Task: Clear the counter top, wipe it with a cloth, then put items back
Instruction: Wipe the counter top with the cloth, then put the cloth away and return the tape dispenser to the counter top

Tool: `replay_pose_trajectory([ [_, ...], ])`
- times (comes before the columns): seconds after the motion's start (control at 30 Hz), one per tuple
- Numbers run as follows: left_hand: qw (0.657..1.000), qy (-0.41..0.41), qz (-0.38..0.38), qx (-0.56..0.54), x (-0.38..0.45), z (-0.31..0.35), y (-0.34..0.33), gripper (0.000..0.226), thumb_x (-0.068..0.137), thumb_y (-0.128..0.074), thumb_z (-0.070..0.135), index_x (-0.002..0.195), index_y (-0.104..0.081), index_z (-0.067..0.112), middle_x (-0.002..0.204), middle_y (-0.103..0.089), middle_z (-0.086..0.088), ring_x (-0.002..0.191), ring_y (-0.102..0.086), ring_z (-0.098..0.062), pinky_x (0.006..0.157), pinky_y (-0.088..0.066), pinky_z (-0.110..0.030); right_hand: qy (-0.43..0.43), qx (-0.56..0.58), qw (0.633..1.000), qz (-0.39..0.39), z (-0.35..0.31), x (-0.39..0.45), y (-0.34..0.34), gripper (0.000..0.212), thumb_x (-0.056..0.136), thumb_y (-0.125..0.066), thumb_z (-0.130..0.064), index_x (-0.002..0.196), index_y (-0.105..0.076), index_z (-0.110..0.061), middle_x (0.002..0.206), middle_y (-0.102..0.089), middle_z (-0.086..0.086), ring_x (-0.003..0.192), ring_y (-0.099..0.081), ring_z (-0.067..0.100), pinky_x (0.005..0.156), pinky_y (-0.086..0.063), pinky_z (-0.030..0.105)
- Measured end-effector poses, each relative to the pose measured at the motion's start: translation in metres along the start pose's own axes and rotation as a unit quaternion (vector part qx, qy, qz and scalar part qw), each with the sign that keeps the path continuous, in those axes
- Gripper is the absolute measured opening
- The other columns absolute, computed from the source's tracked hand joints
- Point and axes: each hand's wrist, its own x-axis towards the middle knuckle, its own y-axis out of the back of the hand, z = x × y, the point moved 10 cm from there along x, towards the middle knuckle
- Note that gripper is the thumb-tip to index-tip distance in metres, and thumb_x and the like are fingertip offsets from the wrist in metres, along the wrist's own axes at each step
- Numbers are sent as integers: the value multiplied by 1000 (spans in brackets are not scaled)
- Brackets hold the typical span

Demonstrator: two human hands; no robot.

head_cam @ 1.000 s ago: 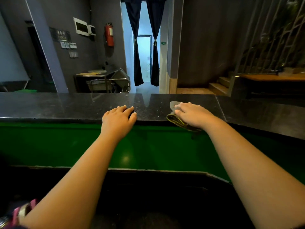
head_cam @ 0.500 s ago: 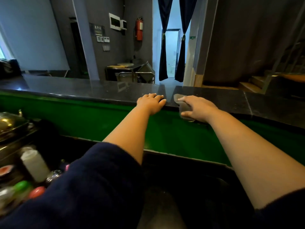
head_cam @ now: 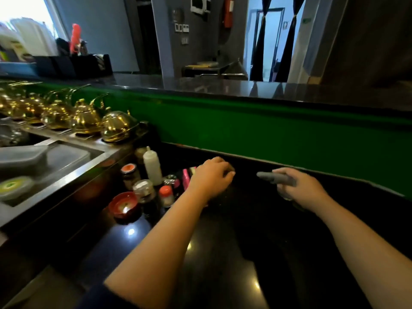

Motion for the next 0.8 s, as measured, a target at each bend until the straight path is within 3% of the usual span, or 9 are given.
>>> replay_pose_trajectory([
  [0.1,999,49,-11,-3,-70,-72,8,28,92,-52,36,111,-68,23,116,-62,0,107,-58,-22,88,-48,-37,-9,39,999,-27,-26,-25,-91,36,85,-68,-12,108,-61,-38,95,-70,-3,92,-66,18,81,-50,36],
  [0.27,991,132,-18,5,-168,-186,22,26,94,-51,36,112,-67,26,114,-62,3,105,-59,-17,88,-50,-36,9,107,991,-84,-90,-51,-226,30,84,-69,-12,94,-65,-40,90,-71,-8,86,-66,7,71,-49,19],
  [0.47,971,238,-6,-17,-254,-294,32,23,94,-51,33,109,-67,27,107,-62,7,97,-59,-12,82,-49,-30,15,175,966,-188,-165,-63,-355,18,91,-63,-19,109,-68,-17,98,-69,-1,96,-65,15,85,-49,29],
  [0.63,948,308,14,-75,-296,-344,28,23,94,-53,31,114,-64,28,108,-59,9,92,-56,-4,77,-46,-20,-66,287,917,-269,-204,-62,-435,23,96,-56,-29,116,-64,-18,108,-70,3,104,-65,19,93,-49,33],
  [0.8,925,364,40,-100,-307,-384,30,29,95,-52,32,123,-57,31,117,-56,11,99,-54,-3,73,-43,-17,-120,397,856,-309,-232,-42,-496,24,97,-55,-21,118,-63,-11,106,-72,8,99,-69,22,85,-55,31],
])
